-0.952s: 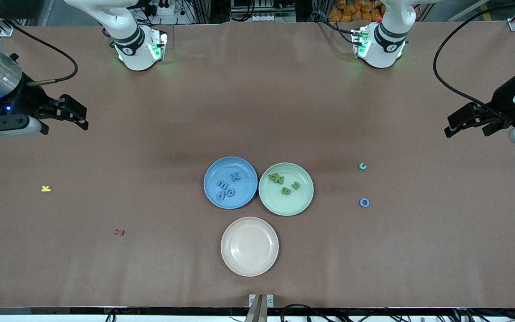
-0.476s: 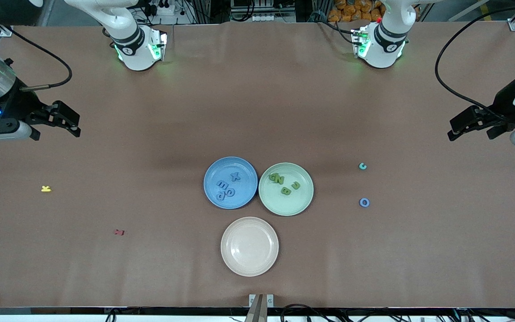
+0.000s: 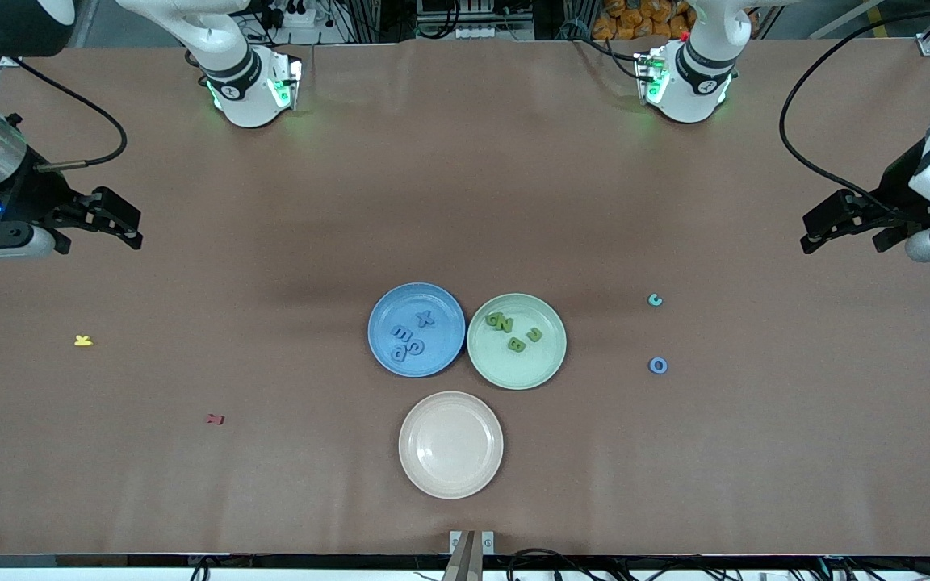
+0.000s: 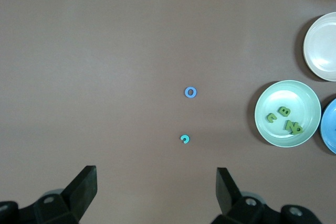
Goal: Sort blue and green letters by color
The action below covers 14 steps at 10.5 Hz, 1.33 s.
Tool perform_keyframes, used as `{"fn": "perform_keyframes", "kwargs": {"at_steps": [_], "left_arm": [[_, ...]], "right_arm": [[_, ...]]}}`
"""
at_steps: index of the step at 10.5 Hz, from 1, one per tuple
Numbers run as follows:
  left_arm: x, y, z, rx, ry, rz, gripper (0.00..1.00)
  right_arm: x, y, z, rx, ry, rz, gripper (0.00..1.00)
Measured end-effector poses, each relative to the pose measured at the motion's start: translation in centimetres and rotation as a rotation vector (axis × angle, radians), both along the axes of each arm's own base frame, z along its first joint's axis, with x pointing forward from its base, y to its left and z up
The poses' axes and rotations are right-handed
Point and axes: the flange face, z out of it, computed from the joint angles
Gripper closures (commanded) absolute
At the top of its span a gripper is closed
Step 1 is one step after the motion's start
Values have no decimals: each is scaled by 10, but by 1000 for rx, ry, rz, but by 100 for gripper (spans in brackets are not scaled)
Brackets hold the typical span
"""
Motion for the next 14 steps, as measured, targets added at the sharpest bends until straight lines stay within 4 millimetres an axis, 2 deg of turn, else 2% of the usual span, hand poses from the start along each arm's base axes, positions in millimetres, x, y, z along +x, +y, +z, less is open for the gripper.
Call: {"fn": "perform_keyframes", "kwargs": {"at_steps": [4, 7, 14], "left_arm": [[1, 3, 0, 76, -11, -9, 0], [-1, -9, 2, 91, -17, -33, 0], [-2, -14, 3, 86, -18, -40, 0]], "right_arm": [[0, -2, 0, -1, 1, -4, 0], [0, -4, 0, -1, 3, -6, 0], [-1, -8, -1, -2, 10, -14, 0]]}}
